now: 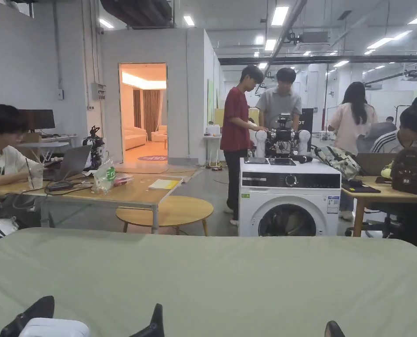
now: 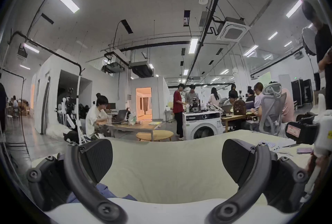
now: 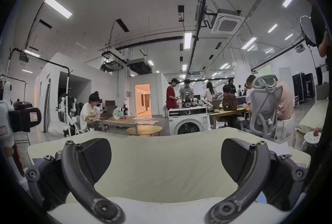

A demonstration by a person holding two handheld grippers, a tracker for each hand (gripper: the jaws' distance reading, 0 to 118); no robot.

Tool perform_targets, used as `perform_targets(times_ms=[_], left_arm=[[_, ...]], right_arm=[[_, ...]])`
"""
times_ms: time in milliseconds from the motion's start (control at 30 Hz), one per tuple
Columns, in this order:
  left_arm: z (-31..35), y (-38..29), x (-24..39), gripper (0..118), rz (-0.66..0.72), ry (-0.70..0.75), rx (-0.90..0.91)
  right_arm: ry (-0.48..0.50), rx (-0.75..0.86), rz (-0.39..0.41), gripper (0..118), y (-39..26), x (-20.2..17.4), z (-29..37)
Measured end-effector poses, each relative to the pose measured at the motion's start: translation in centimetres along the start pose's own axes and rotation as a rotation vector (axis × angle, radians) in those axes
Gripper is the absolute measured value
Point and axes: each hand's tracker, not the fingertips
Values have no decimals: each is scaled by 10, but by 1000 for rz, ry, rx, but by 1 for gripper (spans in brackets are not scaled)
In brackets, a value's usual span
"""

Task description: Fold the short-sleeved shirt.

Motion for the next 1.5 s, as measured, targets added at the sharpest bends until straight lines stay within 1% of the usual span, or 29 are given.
perform_targets(times_ms=[67,133,200,267,367,433,567,700,867,1067,1500], left_arm=[[1,1,0,118,7,-2,5],[2,1,-1,118,24,-11,14],[4,2,-1,118,31,-17,21],[5,4,-1,118,34,-18,18],[3,2,-2,118,38,-9,5],[2,2,-1,118,43,-19,4],[2,2,2,118,36,-28,1],[2,2,2,118,27,-24,4],[2,0,0,118,40,-27,2],[1,-1,2,118,20,-21,-12],[1,0,4,118,6,-35,-8]], right_arm=[[-58,-11,-34,118,-2,-1,-2],[-61,-7,-68,118,-4,2,-3],[-46,-18,-80,118,-4,3,-4],[-36,-29,-57,118,-4,2,-4],[-30,-15,36,118,-5,-5,-1],[-28,-6,51,118,-6,-9,0],[-18,-8,59,118,-4,-12,0],[-14,-15,86,118,-3,-15,0],[6,-20,82,118,-2,-16,0],[-10,-15,99,118,1,-15,0],[-5,-25,93,118,9,-17,-1]])
